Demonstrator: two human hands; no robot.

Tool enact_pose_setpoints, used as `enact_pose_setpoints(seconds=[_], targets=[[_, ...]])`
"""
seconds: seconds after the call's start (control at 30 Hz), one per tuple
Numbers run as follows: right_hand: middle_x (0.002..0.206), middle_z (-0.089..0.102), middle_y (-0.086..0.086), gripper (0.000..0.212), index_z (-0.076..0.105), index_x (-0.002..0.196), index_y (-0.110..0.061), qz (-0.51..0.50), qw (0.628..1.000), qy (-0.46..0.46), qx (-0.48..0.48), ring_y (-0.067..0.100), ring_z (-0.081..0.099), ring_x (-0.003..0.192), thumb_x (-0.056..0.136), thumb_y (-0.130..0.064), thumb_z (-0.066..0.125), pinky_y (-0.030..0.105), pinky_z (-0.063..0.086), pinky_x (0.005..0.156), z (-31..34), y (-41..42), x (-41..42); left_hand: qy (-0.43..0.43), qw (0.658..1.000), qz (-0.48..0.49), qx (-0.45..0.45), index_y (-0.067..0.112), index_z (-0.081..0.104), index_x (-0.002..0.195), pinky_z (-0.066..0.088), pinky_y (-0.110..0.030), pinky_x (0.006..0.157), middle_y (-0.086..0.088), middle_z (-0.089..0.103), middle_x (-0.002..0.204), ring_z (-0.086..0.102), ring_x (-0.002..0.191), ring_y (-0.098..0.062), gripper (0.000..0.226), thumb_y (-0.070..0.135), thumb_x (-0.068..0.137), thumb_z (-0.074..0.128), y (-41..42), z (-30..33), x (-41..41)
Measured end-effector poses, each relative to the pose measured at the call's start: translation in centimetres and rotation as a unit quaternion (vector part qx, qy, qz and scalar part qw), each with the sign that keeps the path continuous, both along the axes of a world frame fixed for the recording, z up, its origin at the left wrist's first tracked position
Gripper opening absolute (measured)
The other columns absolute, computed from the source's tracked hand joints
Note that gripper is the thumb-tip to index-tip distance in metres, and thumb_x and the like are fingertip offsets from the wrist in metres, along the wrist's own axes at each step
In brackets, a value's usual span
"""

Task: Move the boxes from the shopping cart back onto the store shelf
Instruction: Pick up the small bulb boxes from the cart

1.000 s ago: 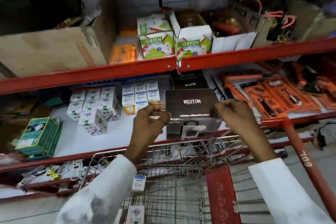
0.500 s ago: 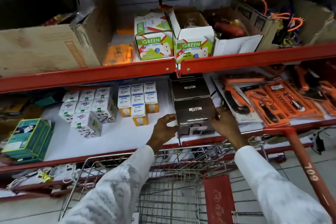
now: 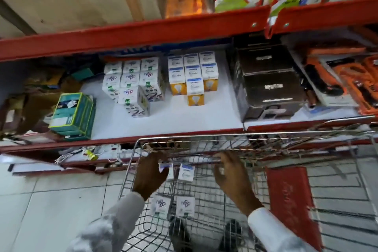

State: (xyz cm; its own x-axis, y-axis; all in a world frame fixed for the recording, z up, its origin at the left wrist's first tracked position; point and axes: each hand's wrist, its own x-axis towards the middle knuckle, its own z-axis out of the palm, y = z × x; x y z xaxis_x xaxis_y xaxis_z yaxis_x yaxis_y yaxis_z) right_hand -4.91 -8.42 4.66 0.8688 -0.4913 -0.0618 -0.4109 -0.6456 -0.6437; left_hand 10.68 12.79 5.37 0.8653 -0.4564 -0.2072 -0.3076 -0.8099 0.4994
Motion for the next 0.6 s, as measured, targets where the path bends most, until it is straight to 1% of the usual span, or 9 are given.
enact_pose_setpoints(seconds=[0.07, 0.13, 0.2, 0.23, 0.3, 0.37, 0.47, 0.53, 0.6], targets=[[0.125, 0.063, 0.008, 0.046, 0.057, 0.127, -0.016, 0.070, 0.994, 0.083, -0.004, 0.028, 0.058, 0.116, 0.082, -0.031, 0.058, 0.038, 0.051, 0.094, -3.5, 2.8, 1.7, 0.030, 0.992, -0.085, 0.093, 0.014, 0.053, 0.137, 0.052, -0.041, 0.098, -0.014, 0.060, 0.137, 0.060, 0.121, -0.033, 0.060, 0.021, 0.080, 0.072, 1.5, -2.8, 0.0], [0.135, 0.055, 0.007, 0.059, 0.048, 0.137, -0.017, 0.119, 0.981, 0.154, -0.013, 0.030, 0.049, 0.127, 0.082, -0.030, 0.062, 0.040, 0.048, 0.098, -6.7, 5.0, 3.5, 0.030, 0.977, -0.145, 0.153, 0.019, 0.034, 0.150, 0.042, -0.044, 0.112, -0.012, 0.040, 0.156, 0.041, 0.140, -0.034, 0.075, 0.023, 0.083, 0.069, 1.9, -5.6, 0.2], [0.146, 0.046, 0.007, 0.076, 0.036, 0.146, -0.020, 0.152, 0.965, 0.211, -0.037, 0.031, 0.040, 0.136, 0.078, -0.029, 0.070, 0.043, 0.046, 0.101, -9.1, 6.7, 5.2, 0.016, 0.958, -0.198, 0.207, 0.021, 0.017, 0.156, 0.026, -0.050, 0.121, -0.012, 0.019, 0.165, 0.018, 0.151, -0.036, 0.084, 0.019, 0.086, 0.064, 1.9, -8.0, 0.4], [0.151, 0.041, 0.006, 0.085, 0.031, 0.148, -0.020, 0.158, 0.959, 0.230, -0.041, 0.033, 0.036, 0.139, 0.076, -0.028, 0.074, 0.046, 0.045, 0.103, -10.4, 7.5, 5.9, 0.011, 0.952, -0.210, 0.224, 0.021, 0.013, 0.157, 0.020, -0.052, 0.123, -0.012, 0.012, 0.167, 0.010, 0.153, -0.037, 0.086, 0.014, 0.087, 0.062, 1.8, -8.9, 0.6], [0.157, 0.034, 0.005, 0.096, 0.024, 0.152, -0.020, 0.151, 0.956, 0.250, -0.034, 0.035, 0.029, 0.144, 0.073, -0.028, 0.078, 0.051, 0.040, 0.109, -12.5, 8.6, 7.0, -0.001, 0.944, -0.225, 0.240, 0.020, 0.010, 0.157, 0.016, -0.054, 0.124, -0.014, 0.005, 0.168, 0.002, 0.154, -0.039, 0.088, 0.002, 0.086, 0.059, 1.9, -10.9, 1.0], [0.155, 0.037, 0.005, 0.095, 0.025, 0.152, -0.018, 0.145, 0.954, 0.261, -0.037, 0.033, 0.032, 0.143, 0.073, -0.025, 0.078, 0.050, 0.038, 0.108, -13.8, 9.0, 7.5, -0.012, 0.938, -0.237, 0.253, 0.018, 0.010, 0.157, 0.018, -0.053, 0.123, -0.017, 0.012, 0.166, 0.007, 0.153, -0.041, 0.088, -0.008, 0.085, 0.054, 2.2, -11.8, 1.3], [0.142, 0.051, 0.006, 0.077, 0.039, 0.144, -0.020, 0.146, 0.958, 0.241, -0.045, 0.031, 0.046, 0.132, 0.075, -0.024, 0.073, 0.042, 0.045, 0.100, -13.1, 8.7, 8.0, -0.009, 0.941, -0.242, 0.236, 0.013, 0.019, 0.154, 0.035, -0.046, 0.116, -0.017, 0.042, 0.152, 0.035, 0.143, -0.037, 0.085, -0.014, 0.081, 0.052, 2.6, -11.4, 2.0], [0.137, 0.056, 0.005, 0.070, 0.045, 0.139, -0.021, 0.141, 0.963, 0.228, -0.037, 0.027, 0.049, 0.126, 0.075, -0.027, 0.073, 0.039, 0.047, 0.098, -10.2, 8.0, 8.0, 0.006, 0.953, -0.225, 0.201, 0.012, 0.027, 0.151, 0.041, -0.043, 0.108, -0.015, 0.051, 0.144, 0.045, 0.134, -0.034, 0.081, -0.010, 0.079, 0.055, 2.3, -8.9, 2.2], [0.135, 0.057, 0.003, 0.070, 0.049, 0.135, -0.022, 0.129, 0.969, 0.207, -0.024, 0.024, 0.050, 0.124, 0.071, -0.031, 0.076, 0.036, 0.046, 0.099, -5.9, 7.2, 7.9, 0.012, 0.962, -0.215, 0.166, 0.015, 0.034, 0.147, 0.042, -0.041, 0.105, -0.012, 0.052, 0.142, 0.047, 0.131, -0.032, 0.077, -0.001, 0.076, 0.060, 2.2, -4.9, 2.5]])
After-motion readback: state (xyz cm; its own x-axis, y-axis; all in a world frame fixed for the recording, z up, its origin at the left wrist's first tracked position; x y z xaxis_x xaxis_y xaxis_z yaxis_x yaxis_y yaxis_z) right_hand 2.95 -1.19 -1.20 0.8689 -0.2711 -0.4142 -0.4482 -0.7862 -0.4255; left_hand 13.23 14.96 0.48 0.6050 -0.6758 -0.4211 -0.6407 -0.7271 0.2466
